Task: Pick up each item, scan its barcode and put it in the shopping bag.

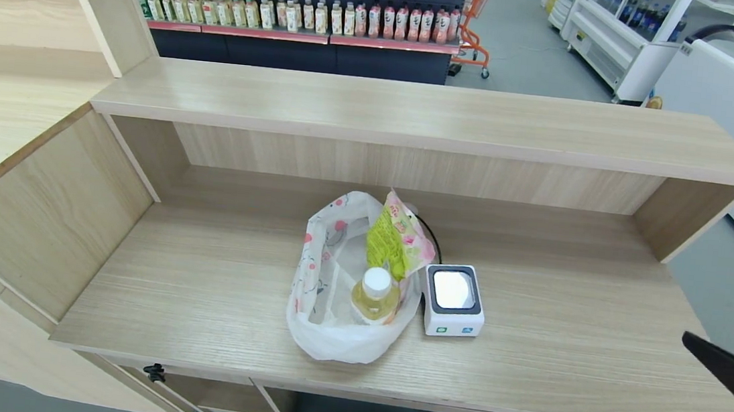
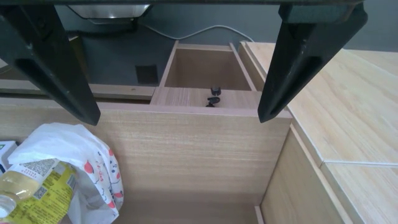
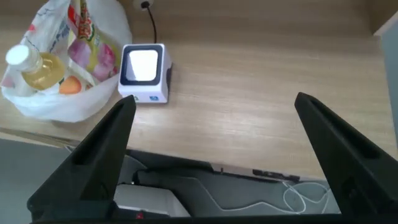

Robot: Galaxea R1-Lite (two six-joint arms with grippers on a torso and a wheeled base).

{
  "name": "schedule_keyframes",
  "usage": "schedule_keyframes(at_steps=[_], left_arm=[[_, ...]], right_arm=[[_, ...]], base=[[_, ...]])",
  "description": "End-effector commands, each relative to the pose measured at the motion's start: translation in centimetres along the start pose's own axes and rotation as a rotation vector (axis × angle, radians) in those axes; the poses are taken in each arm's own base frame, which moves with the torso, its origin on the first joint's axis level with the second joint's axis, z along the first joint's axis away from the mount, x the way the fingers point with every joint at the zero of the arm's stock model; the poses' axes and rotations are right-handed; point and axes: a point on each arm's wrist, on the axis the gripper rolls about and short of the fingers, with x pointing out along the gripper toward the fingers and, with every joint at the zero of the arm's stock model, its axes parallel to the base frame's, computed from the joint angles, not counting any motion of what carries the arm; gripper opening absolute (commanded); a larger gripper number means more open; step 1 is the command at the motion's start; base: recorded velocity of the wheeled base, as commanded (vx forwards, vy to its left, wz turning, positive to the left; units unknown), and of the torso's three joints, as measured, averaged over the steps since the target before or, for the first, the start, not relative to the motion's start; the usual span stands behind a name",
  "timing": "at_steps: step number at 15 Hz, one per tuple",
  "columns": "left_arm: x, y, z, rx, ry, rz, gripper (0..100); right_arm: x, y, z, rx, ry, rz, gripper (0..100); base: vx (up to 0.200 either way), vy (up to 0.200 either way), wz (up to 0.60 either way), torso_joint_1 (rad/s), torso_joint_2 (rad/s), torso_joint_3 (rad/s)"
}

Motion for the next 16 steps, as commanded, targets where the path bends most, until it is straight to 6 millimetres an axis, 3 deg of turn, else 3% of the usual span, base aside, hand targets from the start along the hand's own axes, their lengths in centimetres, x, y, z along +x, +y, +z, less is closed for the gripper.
schedule_keyframes(at_steps=[1, 3, 4, 5, 6, 9, 16], left_arm=[[0.0, 0.0, 0.0, 0.0, 0.001, 0.0, 100], [0.0, 0.0, 0.0, 0.0, 0.001, 0.0, 100], [0.0, 0.0, 0.0, 0.0, -0.001, 0.0, 100], [0.0, 0.0, 0.0, 0.0, 0.001, 0.0, 100], [0.0, 0.0, 0.0, 0.0, -0.001, 0.0, 100], [0.0, 0.0, 0.0, 0.0, 0.001, 0.0, 100], [0.0, 0.0, 0.0, 0.0, 0.001, 0.0, 100]], right_arm=[[-3.8, 0.6, -2.9, -0.017, -0.035, -0.016, 100], [-5.9, 1.1, -5.8, -0.021, -0.03, 0.006, 100], [-6.1, 1.2, -6.0, -0.021, -0.031, 0.004, 100], [-7.5, 1.4, -8.8, -0.025, -0.063, -0.007, 100], [-8.0, 1.5, -10.1, -0.029, -0.089, -0.032, 100], [-9.4, 1.7, -12.5, -0.026, -0.117, -0.07, 100], [-9.9, 1.9, -13.1, -0.026, -0.148, -0.054, 100]], base=[[0.0, 0.0, 0.0, 0.0, 0.0, 0.0], [0.0, 0.0, 0.0, 0.0, 0.0, 0.0], [0.0, 0.0, 0.0, 0.0, 0.0, 0.0], [0.0, 0.0, 0.0, 0.0, 0.0, 0.0], [0.0, 0.0, 0.0, 0.0, 0.0, 0.0], [0.0, 0.0, 0.0, 0.0, 0.0, 0.0], [0.0, 0.0, 0.0, 0.0, 0.0, 0.0]])
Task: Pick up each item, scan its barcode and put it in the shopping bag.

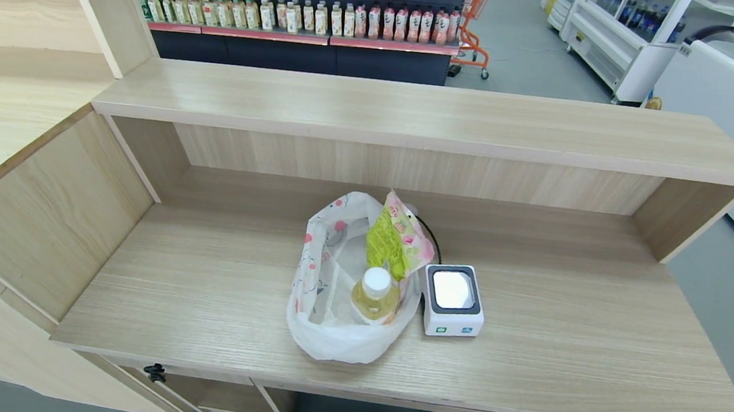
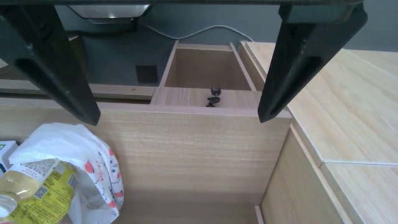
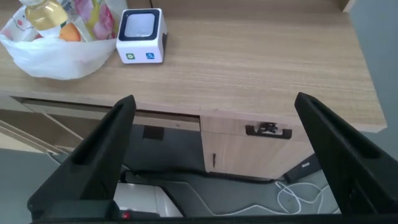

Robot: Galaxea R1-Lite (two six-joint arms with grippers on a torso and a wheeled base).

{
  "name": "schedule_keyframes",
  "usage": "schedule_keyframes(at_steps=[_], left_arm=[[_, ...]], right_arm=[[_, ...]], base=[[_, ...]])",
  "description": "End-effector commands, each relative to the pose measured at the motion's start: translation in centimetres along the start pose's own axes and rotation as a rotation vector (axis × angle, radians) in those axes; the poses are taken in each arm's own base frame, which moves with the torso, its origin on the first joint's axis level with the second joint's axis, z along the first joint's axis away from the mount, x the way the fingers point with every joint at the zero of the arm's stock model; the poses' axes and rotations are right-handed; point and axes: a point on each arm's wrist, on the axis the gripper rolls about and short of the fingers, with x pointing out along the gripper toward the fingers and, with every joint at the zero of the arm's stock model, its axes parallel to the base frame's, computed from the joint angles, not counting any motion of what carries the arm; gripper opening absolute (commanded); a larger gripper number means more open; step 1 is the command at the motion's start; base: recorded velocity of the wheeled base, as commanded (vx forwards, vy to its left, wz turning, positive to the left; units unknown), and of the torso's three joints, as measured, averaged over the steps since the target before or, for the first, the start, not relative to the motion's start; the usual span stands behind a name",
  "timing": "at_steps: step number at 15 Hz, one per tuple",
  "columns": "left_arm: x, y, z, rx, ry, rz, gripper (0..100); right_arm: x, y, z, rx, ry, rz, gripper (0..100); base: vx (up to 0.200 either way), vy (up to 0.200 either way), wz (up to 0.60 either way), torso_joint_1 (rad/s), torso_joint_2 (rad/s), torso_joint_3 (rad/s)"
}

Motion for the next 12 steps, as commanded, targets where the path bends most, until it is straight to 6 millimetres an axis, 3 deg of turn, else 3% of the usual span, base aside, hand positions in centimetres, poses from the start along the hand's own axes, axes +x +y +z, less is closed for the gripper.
schedule_keyframes(at_steps=[1, 12], left_arm=[[0.01, 0.0, 0.01, 0.0, 0.001, 0.0, 100], [0.01, 0.0, 0.01, 0.0, 0.001, 0.0, 100]], right_arm=[[-0.12, 0.02, -0.12, 0.0, -0.009, -0.003, 100], [-0.13, 0.02, -0.13, 0.0, -0.011, -0.002, 100]], base=[[0.0, 0.0, 0.0, 0.0, 0.0, 0.0], [0.0, 0.0, 0.0, 0.0, 0.0, 0.0]])
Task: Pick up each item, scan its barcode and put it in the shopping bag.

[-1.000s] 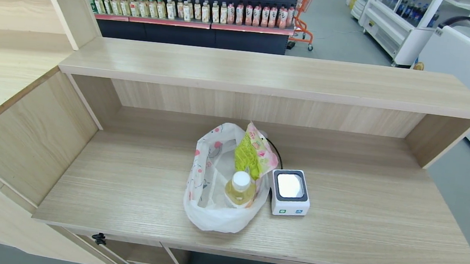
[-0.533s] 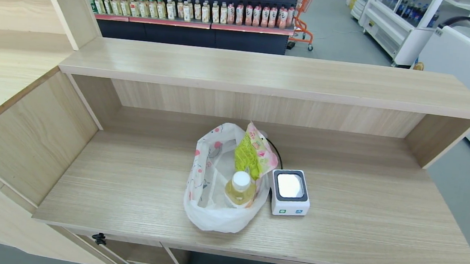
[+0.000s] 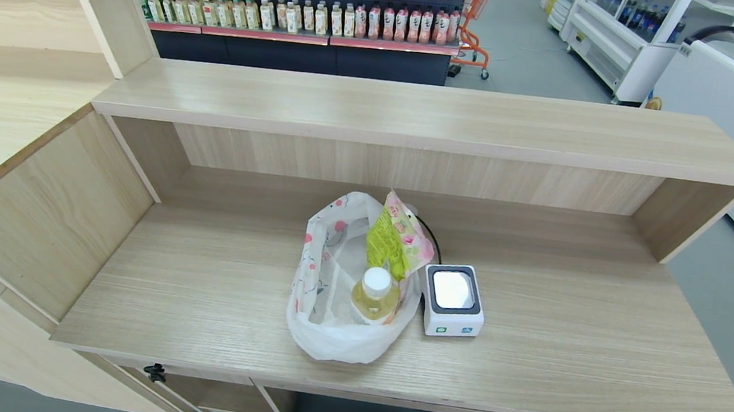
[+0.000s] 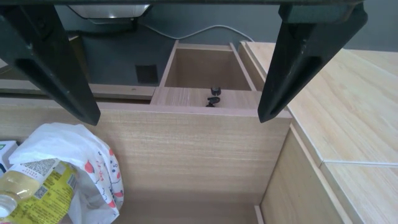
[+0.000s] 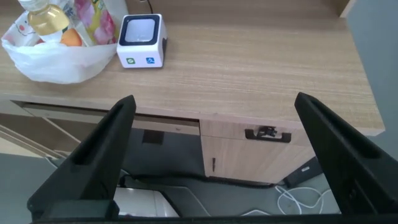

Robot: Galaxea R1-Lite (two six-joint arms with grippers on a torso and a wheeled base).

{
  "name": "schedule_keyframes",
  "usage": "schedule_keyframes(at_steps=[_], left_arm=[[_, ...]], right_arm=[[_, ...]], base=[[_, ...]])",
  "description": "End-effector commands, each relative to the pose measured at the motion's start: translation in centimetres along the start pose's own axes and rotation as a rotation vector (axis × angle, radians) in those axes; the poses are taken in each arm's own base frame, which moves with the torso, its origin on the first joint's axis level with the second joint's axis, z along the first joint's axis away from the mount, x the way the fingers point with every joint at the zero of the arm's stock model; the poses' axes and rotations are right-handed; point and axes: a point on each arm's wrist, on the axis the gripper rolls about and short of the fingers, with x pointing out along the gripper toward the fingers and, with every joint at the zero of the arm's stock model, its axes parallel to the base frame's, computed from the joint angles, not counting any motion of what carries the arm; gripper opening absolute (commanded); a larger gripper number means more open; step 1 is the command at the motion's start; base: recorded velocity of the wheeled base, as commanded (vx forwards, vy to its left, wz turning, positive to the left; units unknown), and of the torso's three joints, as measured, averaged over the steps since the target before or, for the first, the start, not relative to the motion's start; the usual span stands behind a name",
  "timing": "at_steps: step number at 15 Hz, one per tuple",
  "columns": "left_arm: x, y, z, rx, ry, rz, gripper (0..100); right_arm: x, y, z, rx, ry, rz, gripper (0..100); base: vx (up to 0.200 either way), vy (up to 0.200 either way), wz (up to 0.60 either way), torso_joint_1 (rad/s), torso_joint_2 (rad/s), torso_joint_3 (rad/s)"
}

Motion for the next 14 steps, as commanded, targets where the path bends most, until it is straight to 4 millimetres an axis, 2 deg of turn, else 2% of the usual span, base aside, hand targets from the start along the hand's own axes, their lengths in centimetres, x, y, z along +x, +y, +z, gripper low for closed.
schedule_keyframes(at_steps=[1, 5, 13, 14], left_arm=[[0.01, 0.0, 0.01, 0.0, 0.001, 0.0, 100], [0.04, 0.0, 0.02, -0.002, 0.005, 0.0, 100], [0.01, 0.0, 0.01, -0.002, 0.001, 0.0, 100], [0.01, 0.0, 0.01, 0.0, 0.001, 0.0, 100]], right_arm=[[0.03, -0.01, -0.01, 0.0, 0.005, 0.001, 100], [0.03, 0.0, -0.01, 0.0, 0.005, 0.002, 100], [0.03, 0.0, -0.02, -0.001, 0.006, 0.002, 100], [0.03, 0.0, -0.02, -0.001, 0.006, 0.002, 100]], base=[[0.0, 0.0, 0.0, 0.0, 0.0, 0.0], [0.0, 0.0, 0.0, 0.0, 0.0, 0.0], [0.0, -0.2, 0.0, 0.001, 0.0, 0.004], [0.0, 0.0, 0.0, 0.0, 0.0, 0.0]])
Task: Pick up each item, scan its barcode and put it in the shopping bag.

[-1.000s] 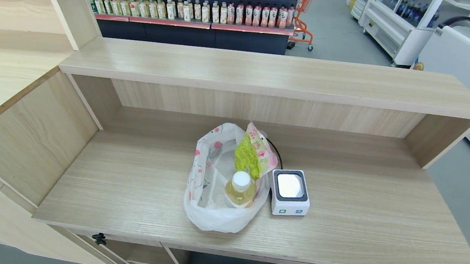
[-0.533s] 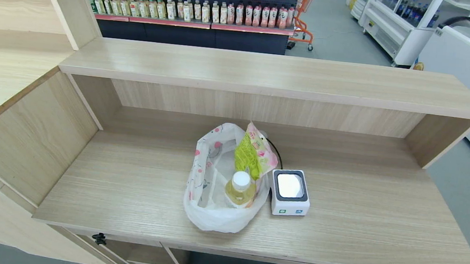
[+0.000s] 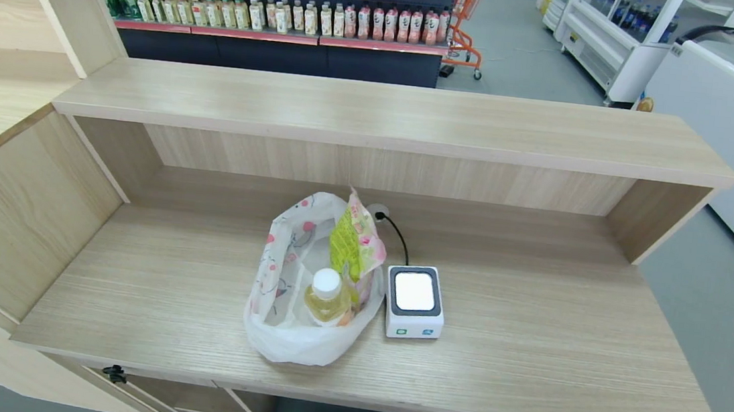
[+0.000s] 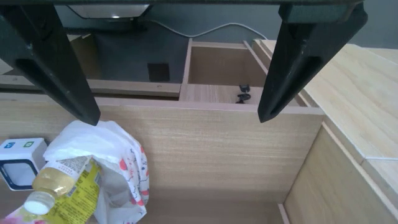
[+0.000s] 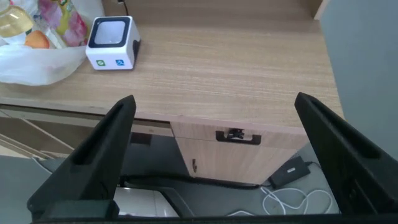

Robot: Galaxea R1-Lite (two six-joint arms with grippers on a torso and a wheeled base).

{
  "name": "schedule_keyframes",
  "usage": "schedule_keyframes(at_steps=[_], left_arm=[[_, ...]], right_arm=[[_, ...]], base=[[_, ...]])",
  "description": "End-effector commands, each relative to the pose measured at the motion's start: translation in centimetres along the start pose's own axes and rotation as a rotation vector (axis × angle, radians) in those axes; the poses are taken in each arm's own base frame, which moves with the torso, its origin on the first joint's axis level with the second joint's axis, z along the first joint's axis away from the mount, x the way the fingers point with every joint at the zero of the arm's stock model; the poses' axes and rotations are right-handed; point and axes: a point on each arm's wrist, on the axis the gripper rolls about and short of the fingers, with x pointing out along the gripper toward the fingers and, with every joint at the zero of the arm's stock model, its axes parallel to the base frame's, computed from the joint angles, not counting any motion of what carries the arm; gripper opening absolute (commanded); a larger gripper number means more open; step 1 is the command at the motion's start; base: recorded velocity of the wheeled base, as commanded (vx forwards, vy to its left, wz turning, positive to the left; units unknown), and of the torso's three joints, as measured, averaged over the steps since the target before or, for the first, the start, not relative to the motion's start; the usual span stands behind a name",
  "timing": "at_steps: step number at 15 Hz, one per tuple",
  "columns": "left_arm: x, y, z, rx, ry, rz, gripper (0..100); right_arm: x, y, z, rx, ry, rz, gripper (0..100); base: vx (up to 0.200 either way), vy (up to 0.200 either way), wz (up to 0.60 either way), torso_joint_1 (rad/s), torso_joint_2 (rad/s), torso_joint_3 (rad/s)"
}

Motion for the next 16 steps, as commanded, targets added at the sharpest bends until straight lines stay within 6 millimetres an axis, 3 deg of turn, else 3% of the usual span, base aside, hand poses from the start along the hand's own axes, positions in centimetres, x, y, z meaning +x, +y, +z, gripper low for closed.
schedule_keyframes(at_steps=[1, 8, 11, 12, 16], left_arm=[[-0.01, 0.0, 0.0, -0.001, -0.002, 0.0, 100], [-0.01, 0.0, 0.0, -0.001, -0.002, 0.0, 100], [0.0, 0.0, 0.01, -0.001, -0.001, 0.0, 100], [0.0, 0.0, 0.01, -0.001, -0.001, 0.0, 100], [0.0, 0.0, 0.01, -0.001, -0.001, 0.0, 100]], right_arm=[[0.02, 0.0, 0.0, -0.001, 0.004, 0.001, 100], [0.02, 0.0, 0.0, -0.001, 0.004, 0.001, 100], [0.02, 0.0, 0.0, 0.001, 0.004, 0.001, 100], [0.02, 0.0, 0.0, -0.004, 0.004, 0.001, 0], [0.02, 0.0, 0.0, 0.001, 0.004, 0.0, 0]], base=[[0.0, 0.0, 0.0, 0.0, 0.0, 0.0], [0.171, 0.0, 0.0, 0.005, 0.0, 0.003], [0.0, 0.0, 0.0, 0.0, 0.0, 0.0], [0.0, 0.0, 0.0, 0.0, 0.0, 0.0], [0.0, 0.0, 0.0, 0.0, 0.0, 0.0]])
